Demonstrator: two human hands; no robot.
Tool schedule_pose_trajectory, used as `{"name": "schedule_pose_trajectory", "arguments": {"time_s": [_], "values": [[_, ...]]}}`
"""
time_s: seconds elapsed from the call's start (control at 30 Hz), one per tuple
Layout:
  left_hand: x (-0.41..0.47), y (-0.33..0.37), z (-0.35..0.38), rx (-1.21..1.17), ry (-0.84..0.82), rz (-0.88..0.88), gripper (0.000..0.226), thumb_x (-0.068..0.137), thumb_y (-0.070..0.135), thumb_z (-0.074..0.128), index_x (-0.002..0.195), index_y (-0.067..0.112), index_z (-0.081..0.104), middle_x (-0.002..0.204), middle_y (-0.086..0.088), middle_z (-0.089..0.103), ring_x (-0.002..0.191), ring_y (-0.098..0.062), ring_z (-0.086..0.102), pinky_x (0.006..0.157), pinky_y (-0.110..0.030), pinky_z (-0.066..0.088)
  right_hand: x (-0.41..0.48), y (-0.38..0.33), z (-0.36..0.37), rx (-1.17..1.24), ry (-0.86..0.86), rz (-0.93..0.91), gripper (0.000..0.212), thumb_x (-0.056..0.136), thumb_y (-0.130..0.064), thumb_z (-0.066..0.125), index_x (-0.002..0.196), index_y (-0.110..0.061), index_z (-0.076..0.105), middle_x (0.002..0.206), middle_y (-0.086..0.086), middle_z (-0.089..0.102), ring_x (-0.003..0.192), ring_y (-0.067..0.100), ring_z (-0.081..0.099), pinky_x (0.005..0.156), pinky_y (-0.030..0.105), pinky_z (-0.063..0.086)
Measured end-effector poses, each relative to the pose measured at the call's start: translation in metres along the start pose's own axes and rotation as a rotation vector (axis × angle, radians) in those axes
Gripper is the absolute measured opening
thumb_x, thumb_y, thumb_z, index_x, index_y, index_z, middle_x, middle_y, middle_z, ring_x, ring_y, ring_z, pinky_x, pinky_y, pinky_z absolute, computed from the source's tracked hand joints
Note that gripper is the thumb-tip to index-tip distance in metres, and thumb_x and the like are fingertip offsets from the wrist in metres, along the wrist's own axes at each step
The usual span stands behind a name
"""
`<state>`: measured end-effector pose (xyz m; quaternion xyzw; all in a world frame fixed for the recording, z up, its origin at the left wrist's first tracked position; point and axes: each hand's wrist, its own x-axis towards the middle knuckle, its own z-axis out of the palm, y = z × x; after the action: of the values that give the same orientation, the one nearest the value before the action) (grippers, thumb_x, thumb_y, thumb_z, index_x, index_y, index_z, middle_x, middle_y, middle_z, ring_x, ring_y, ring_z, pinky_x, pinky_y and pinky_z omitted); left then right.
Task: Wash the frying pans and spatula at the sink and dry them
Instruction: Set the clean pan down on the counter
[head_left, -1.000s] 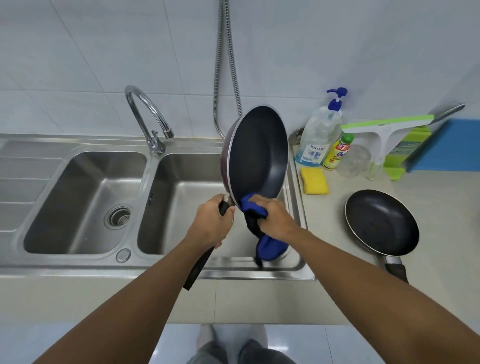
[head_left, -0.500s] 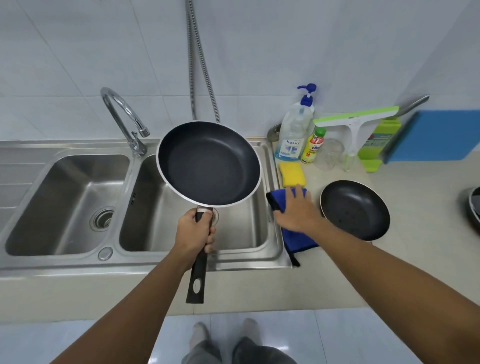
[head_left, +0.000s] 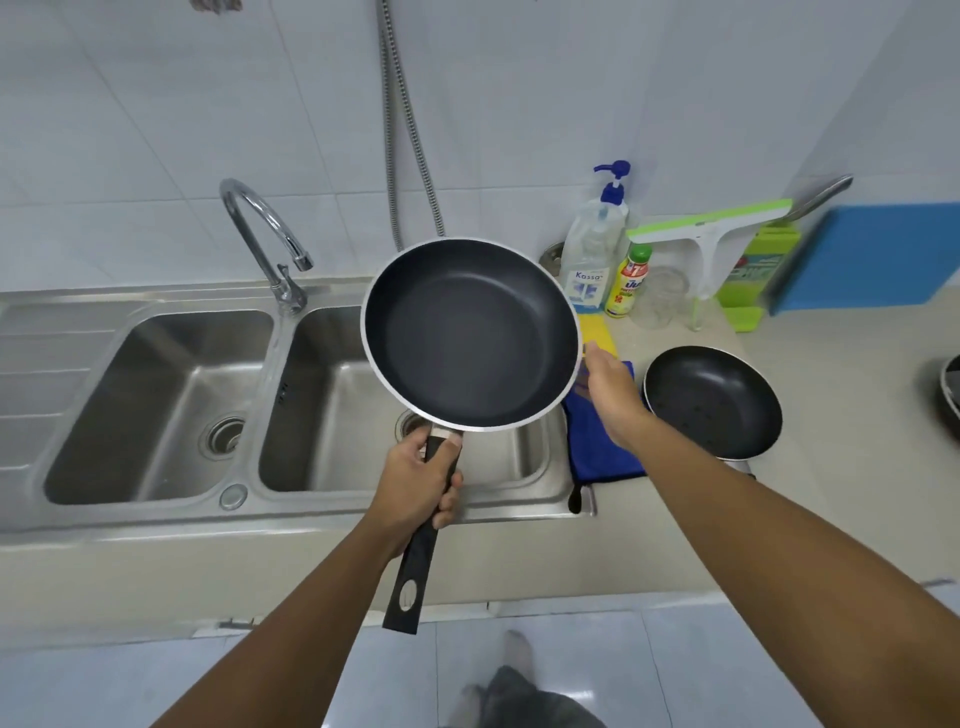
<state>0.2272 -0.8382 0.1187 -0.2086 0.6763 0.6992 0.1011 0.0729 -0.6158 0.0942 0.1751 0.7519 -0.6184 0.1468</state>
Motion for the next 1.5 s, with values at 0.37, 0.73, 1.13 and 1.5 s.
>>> {"name": "schedule_pose_trajectory", "arguments": {"time_s": [0.37,0.73,1.13,1.5], "values": [[-0.025,0.006,0.106,0.078,-0.229,0.061,0.028,0.109,0.026,0.05,0.101,-0.001,0.051,0.068,-0.015,0.054,0.043,-0.02,0.043,0.039,-0.027,0.04,-0.041,0.013,-0.108,0.14,0.368,-0.073,0.03,0.094,-0.011,0.044,0.087,-0.021,0.072,0.086,0.003,0.074,0.079,0.026,0.067,0.069,0.04,0.06],[-0.042,0.007,0.337,0.084,-0.34,0.045,0.026,0.109,0.027,0.05,0.1,0.003,0.05,0.057,-0.005,0.053,0.037,-0.02,0.043,0.036,-0.026,0.039,-0.04,0.043,-0.342,-0.148,0.55,-0.223,0.024,0.105,-0.018,0.038,0.109,-0.012,0.061,0.093,0.005,0.064,0.089,0.029,0.06,0.074,0.034,0.046],[-0.039,-0.036,0.514,0.061,-0.398,-0.153,0.026,0.108,0.027,0.051,0.1,0.002,0.051,0.064,-0.011,0.051,0.04,-0.02,0.04,0.037,-0.025,0.037,-0.013,0.133,-0.522,-0.965,0.272,-0.482,0.062,0.108,-0.042,0.027,0.16,-0.011,0.016,0.169,0.007,0.006,0.156,0.022,-0.004,0.127,0.041,0.0],[0.002,-0.086,0.583,0.01,-0.343,-0.298,0.022,0.109,0.026,0.05,0.102,0.006,0.052,0.062,-0.008,0.051,0.039,-0.017,0.041,0.037,-0.024,0.036,0.062,0.179,-0.566,-1.016,0.084,-0.303,0.062,0.109,-0.042,0.027,0.161,-0.01,0.014,0.169,0.008,0.002,0.156,0.021,-0.008,0.126,0.037,-0.002]]}}
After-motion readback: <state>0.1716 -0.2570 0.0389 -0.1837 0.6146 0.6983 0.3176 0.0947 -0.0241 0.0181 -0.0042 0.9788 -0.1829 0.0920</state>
